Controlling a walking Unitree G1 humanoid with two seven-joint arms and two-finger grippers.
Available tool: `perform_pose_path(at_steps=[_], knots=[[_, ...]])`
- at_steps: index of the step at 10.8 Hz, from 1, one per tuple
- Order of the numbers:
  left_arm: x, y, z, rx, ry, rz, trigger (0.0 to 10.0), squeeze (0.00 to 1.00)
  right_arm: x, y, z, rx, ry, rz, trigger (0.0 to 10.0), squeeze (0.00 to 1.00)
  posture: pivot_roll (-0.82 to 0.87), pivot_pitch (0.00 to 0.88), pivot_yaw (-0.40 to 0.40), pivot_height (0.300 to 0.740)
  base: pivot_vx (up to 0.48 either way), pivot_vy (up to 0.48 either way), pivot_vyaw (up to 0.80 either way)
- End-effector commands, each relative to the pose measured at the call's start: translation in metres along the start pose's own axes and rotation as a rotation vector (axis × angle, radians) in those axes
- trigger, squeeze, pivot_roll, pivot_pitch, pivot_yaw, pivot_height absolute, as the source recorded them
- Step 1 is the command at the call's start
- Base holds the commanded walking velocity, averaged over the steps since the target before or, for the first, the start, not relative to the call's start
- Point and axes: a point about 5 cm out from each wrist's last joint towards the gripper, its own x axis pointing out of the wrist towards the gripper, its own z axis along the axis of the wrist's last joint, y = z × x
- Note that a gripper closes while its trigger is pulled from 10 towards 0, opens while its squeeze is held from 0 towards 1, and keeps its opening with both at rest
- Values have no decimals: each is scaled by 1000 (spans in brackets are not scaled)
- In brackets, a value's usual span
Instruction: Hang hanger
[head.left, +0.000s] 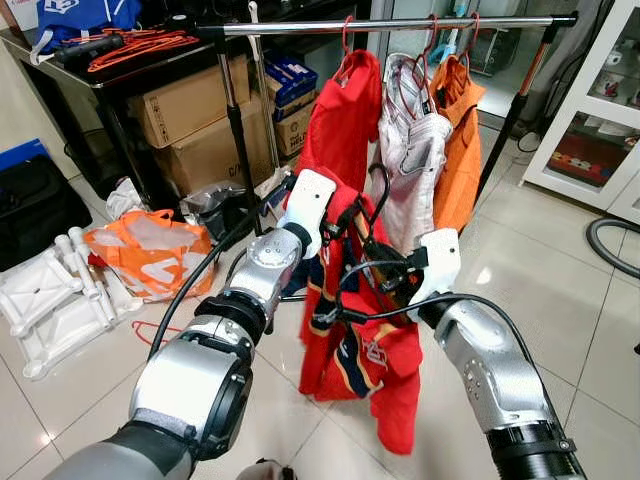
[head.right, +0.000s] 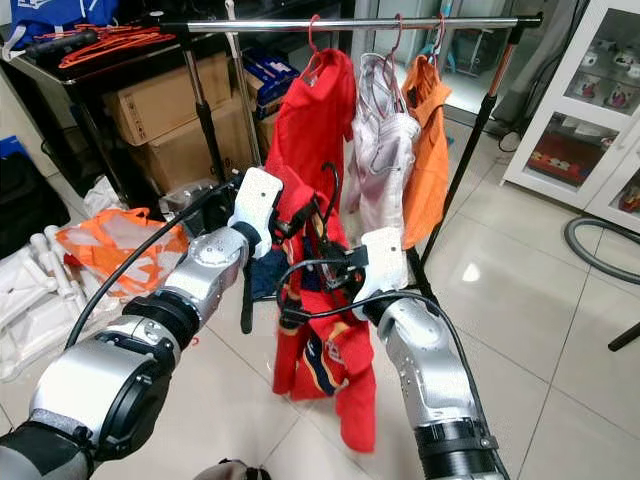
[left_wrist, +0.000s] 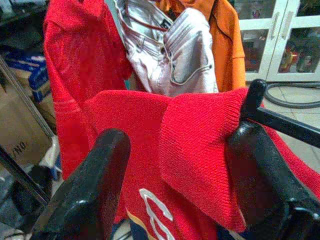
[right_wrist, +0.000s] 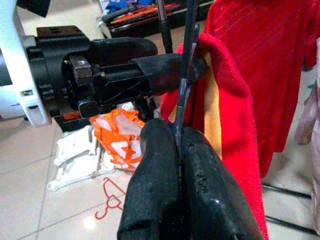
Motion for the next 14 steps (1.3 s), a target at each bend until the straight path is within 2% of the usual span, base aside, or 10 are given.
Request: perform_pose_path(at_steps=[1,2,3,8,14], knots=[[1,7,2,-13,29,21,10000,0,2,18,22,-20,-97,117,0,0,-129,0,63,740,0,0,0],[1,7,0,-21,51,11,3765,0,1,20,22,-16,-97,127,0,0,-130,0,64,740,0,0,0],[1,6,-1,-24,57,8,0,0,1,22,23,-10,-100,141,0,0,-133,0,66,740,0,0,0],[-1,1,-8,-66,56,-20,0,0,-2,26,21,-6,-71,177,0,0,-129,0,58,740,0,0,0],[-2,5,-5,-106,22,-35,0,0,-3,28,22,29,-61,215,0,0,-129,0,54,740,0,0,0]])
